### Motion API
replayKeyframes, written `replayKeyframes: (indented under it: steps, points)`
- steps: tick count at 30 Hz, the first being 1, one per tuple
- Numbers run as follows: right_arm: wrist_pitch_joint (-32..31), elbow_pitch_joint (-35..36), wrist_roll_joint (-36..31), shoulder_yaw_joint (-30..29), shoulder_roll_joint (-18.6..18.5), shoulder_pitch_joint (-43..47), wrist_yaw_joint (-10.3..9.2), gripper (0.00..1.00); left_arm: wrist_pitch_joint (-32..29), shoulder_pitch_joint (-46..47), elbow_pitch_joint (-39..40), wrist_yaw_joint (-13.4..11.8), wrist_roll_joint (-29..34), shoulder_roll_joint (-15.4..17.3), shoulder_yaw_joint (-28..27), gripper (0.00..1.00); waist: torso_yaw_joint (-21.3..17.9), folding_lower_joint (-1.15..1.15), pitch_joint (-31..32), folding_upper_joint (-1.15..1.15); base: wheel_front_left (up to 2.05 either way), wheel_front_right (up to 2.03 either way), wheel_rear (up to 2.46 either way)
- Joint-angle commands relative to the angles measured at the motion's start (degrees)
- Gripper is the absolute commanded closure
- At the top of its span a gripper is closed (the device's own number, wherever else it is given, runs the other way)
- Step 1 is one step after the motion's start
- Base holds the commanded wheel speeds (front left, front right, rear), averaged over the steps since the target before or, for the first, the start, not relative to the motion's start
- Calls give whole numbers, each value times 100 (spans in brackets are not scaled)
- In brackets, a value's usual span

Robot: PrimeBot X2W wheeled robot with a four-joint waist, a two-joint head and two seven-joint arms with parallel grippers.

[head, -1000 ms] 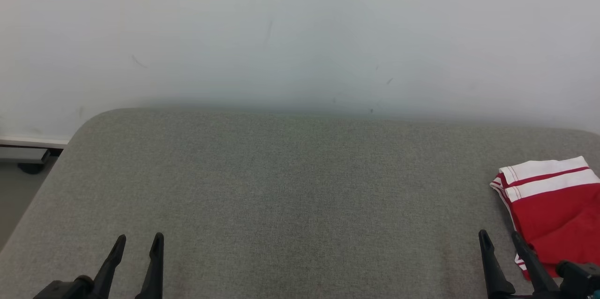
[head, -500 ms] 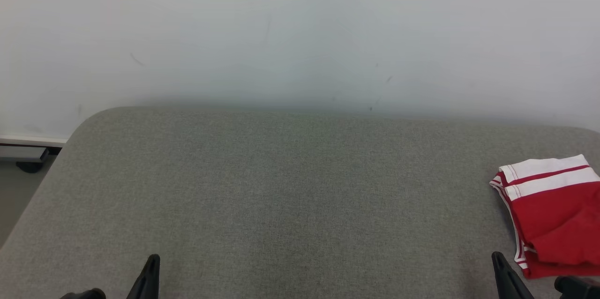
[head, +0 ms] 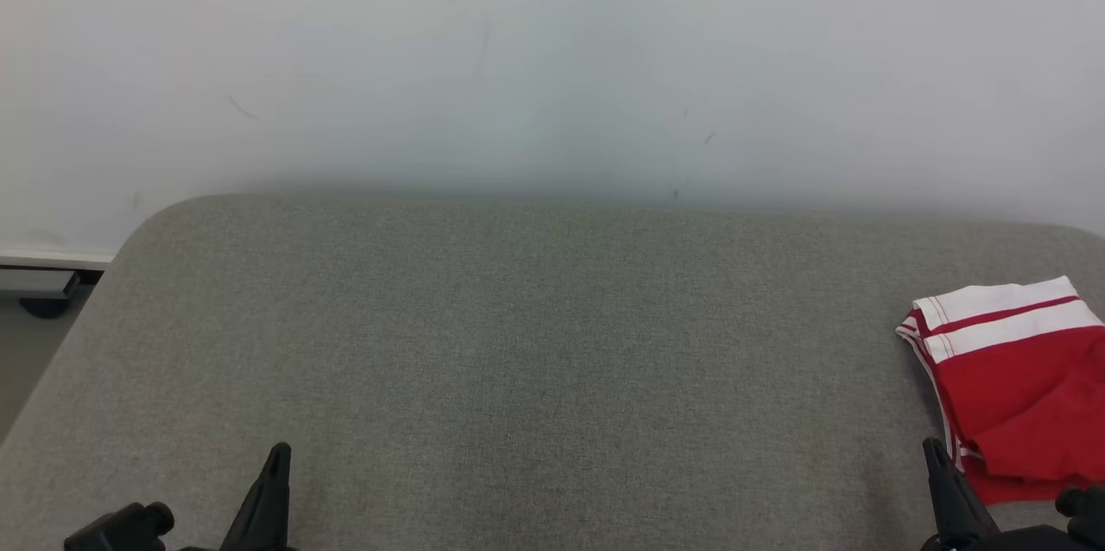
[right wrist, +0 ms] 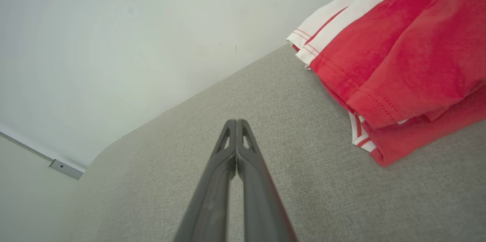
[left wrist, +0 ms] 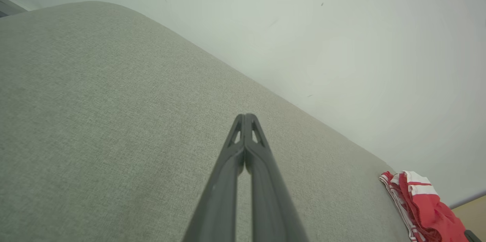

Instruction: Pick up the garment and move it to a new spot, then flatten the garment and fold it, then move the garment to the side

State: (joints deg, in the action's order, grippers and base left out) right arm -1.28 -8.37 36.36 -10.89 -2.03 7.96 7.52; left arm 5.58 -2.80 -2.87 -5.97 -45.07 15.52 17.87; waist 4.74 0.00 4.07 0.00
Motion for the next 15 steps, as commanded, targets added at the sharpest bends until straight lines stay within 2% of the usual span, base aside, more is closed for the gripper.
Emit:
replayKeyframes:
  steps: [1, 15]
  points:
    - [-49, 48, 267, -68, -52, -202, -1, 100, -8, 234, -16, 68, -234, -7, -92, 100, -10, 0, -9, 0, 0, 0, 0]
    - [-301, -100, 1296, -260, -64, -482, -2, 100, -91, 570, -406, 329, -1192, -256, -279, 100, -77, 0, -66, 0, 0, 0, 0]
